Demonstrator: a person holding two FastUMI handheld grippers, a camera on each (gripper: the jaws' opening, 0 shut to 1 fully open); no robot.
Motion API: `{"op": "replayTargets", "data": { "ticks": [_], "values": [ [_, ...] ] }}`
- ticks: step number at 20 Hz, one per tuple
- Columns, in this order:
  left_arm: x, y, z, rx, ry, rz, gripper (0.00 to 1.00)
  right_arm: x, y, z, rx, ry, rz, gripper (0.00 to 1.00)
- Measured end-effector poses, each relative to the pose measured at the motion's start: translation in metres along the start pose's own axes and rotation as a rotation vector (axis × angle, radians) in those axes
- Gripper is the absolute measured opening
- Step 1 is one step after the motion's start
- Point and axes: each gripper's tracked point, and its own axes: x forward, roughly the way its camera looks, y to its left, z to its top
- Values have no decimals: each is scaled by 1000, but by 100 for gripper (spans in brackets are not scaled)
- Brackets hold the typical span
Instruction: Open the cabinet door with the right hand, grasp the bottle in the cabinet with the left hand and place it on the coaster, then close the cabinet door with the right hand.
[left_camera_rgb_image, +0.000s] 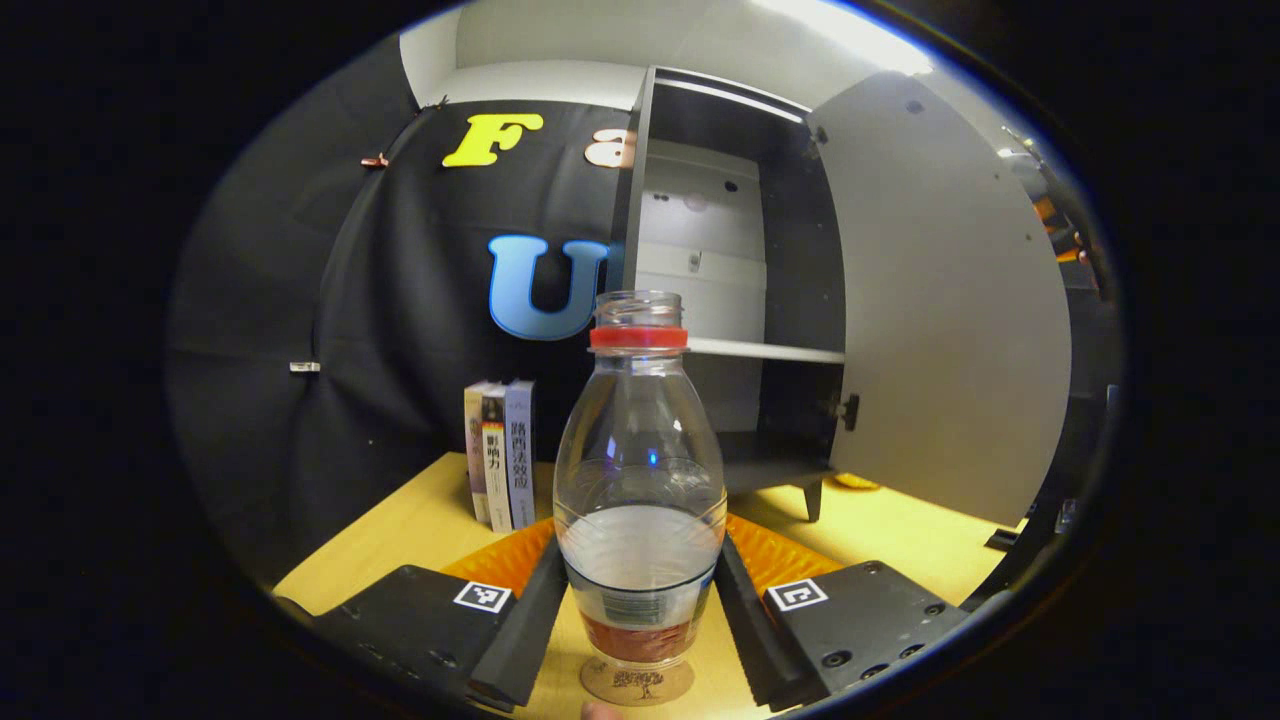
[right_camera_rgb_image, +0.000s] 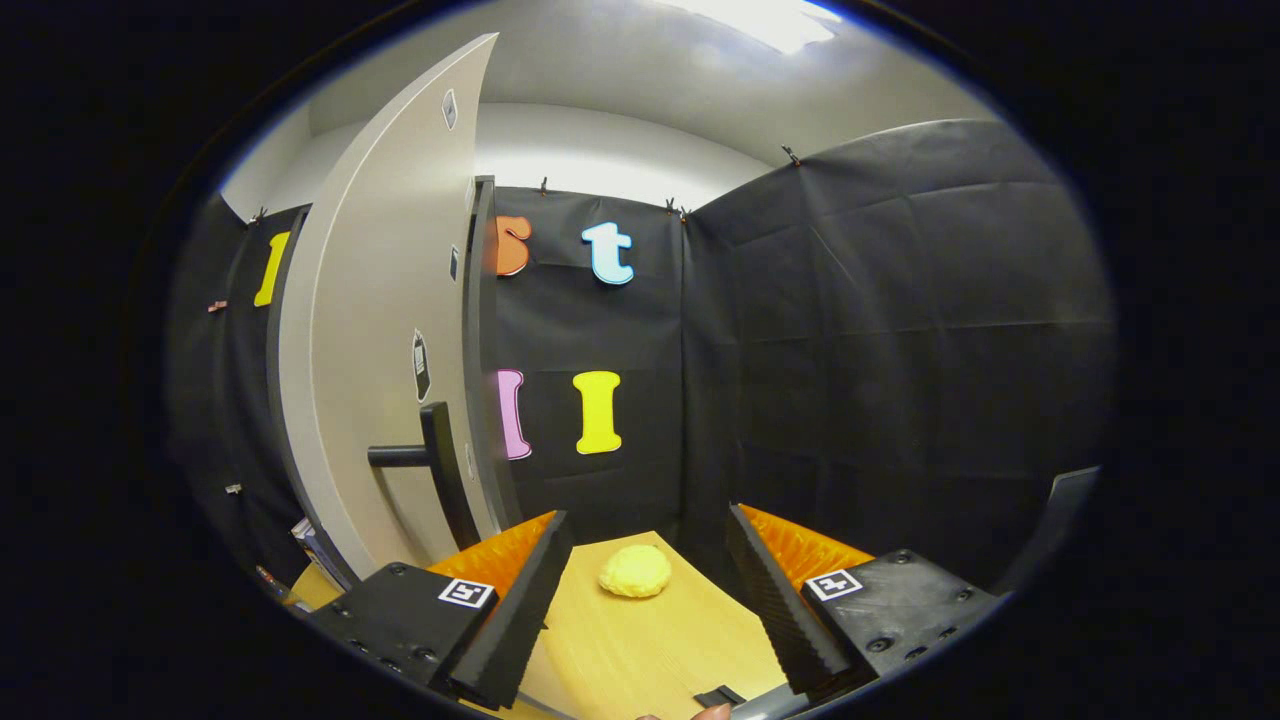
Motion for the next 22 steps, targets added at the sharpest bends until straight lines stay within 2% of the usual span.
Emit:
{"op": "replayTargets", "data": {
  "ticks": [3, 13, 19, 22],
  "values": [
    [3, 0, -30, 2, 28, -17, 78, -1, -1, 0, 0, 7, -23, 97],
    [13, -13, -69, 87, 36, -76, 78, -8, 0, 2, -27, 17, -50, 97],
    [11, -16, -75, 104, 50, -63, 81, -6, 1, 1, -21, 22, -43, 97],
    [11, -12, -74, 106, 59, -45, 88, -6, 0, -2, -17, 28, -39, 97]
  ]
}}
